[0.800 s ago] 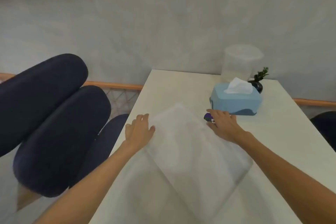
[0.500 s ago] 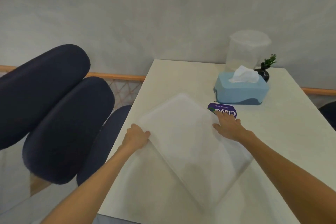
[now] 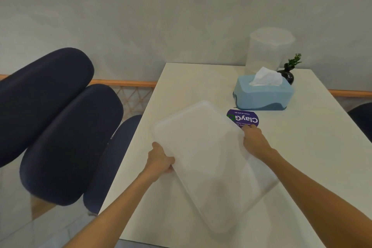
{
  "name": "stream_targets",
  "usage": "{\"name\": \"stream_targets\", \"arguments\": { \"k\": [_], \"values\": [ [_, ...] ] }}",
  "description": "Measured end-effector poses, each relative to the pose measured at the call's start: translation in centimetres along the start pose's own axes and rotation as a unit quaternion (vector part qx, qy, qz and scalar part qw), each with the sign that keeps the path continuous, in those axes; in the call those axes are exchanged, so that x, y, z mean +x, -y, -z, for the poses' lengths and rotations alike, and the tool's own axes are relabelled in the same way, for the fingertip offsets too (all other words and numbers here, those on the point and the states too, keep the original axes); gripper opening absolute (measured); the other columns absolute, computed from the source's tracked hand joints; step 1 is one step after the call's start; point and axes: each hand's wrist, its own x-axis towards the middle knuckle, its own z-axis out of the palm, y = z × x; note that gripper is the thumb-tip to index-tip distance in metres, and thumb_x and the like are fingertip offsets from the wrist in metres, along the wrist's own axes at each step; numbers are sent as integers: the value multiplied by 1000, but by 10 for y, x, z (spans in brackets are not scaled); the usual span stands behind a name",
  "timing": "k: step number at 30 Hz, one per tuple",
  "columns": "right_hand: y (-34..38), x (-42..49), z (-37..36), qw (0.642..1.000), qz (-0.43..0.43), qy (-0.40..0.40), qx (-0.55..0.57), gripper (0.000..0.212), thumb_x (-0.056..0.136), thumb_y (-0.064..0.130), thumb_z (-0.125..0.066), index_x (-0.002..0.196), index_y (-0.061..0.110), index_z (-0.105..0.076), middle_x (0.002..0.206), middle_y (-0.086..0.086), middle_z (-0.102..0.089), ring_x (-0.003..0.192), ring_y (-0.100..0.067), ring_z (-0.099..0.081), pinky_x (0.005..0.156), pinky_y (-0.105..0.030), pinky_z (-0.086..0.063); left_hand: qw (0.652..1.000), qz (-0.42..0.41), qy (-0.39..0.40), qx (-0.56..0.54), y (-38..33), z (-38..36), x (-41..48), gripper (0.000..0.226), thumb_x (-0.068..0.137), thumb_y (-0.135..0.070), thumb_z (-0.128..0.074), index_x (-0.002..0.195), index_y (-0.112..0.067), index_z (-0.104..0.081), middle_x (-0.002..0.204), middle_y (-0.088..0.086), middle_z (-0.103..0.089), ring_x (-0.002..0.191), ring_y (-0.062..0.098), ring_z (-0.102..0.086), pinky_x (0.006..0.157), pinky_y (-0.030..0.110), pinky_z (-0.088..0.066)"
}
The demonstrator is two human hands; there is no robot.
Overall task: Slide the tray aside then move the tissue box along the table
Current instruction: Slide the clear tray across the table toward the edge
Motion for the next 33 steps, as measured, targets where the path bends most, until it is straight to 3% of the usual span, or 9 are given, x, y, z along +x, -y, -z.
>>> {"name": "stream_targets", "arguments": {
  "k": [2, 7, 12, 16, 23, 25, 26, 28, 33],
  "values": [
    [-1, -1, 2, 999, -16, -4, 28, 38, 90, -1, -48, 128, -3, -51, 127, -22, -56, 115, -36, -53, 95, -40, -46, 1000, -7, -7, 7, -2, 1, 4, 38, 82, 4, -60, 114, -2, -41, 112, 17, -54, 96, 35, -62, 54, 30, -57],
    [3, -6, 3, 996, -35, 19, 85, 21, 87, 0, -50, 107, -3, -56, 113, -21, -61, 98, -33, -59, 76, -31, -46, 994, -54, -55, 78, -9, 16, 26, 19, 82, 3, -57, 96, -7, -49, 100, 18, -60, 89, 36, -62, 80, 46, -57],
    [21, -18, -4, 991, -44, 47, 119, 13, 84, 6, -54, 79, 6, -42, 92, -14, -54, 79, -27, -50, 50, -23, -31, 984, -85, -89, 126, -18, 34, 53, 17, 80, 7, -54, 79, -9, -51, 86, 14, -56, 81, 29, -52, 73, 37, -45],
    [37, -26, -11, 983, -60, 74, 159, 19, 84, 14, -58, 88, 5, -42, 94, -13, -51, 80, -28, -51, 51, -24, -35, 979, -88, -108, 146, -24, 49, 72, 44, 81, 11, -51, 58, -23, -36, 81, 7, -48, 81, 25, -45, 72, 33, -37],
    [62, -36, -21, 970, -62, 97, 215, 20, 81, 17, -59, 82, 9, -41, 95, -13, -53, 81, -29, -54, 59, -29, -41, 976, -85, -107, 170, -20, 72, 93, 52, 81, 16, -48, 58, -29, -33, 89, 9, -43, 83, 23, -38, 77, 32, -31],
    [66, -38, -23, 967, -67, 97, 226, 21, 80, 17, -59, 74, 13, -39, 95, -13, -54, 80, -29, -54, 64, -31, -42, 978, -77, -112, 161, -21, 73, 92, 35, 83, 16, -48, 70, -15, -59, 91, 14, -51, 86, 28, -47, 79, 33, -37],
    [67, -39, -23, 967, -68, 95, 227, 22, 79, 17, -59, 73, 14, -38, 96, -13, -54, 80, -29, -55, 65, -31, -42, 979, -77, -110, 155, -21, 73, 92, 27, 85, 15, -48, 89, -3, -68, 97, 19, -56, 93, 34, -53, 82, 35, -41],
    [67, -40, -23, 966, -74, 95, 229, 19, 79, 18, -59, 80, 11, -41, 96, -13, -54, 80, -29, -55, 65, -31, -42, 980, -83, -108, 144, -20, 73, 89, 35, 86, 14, -48, 117, 7, -62, 114, 24, -62, 110, 40, -56, 89, 38, -45],
    [69, -42, -21, 967, -76, 96, 225, 24, 81, 19, -60, 90, 8, -41, 96, -11, -53, 78, -29, -54, 51, -26, -37, 983, -86, -97, 134, -17, 74, 87, 40, 87, 13, -48, 125, 5, -57, 123, 24, -61, 117, 39, -54, 92, 38, -43]
  ]
}}
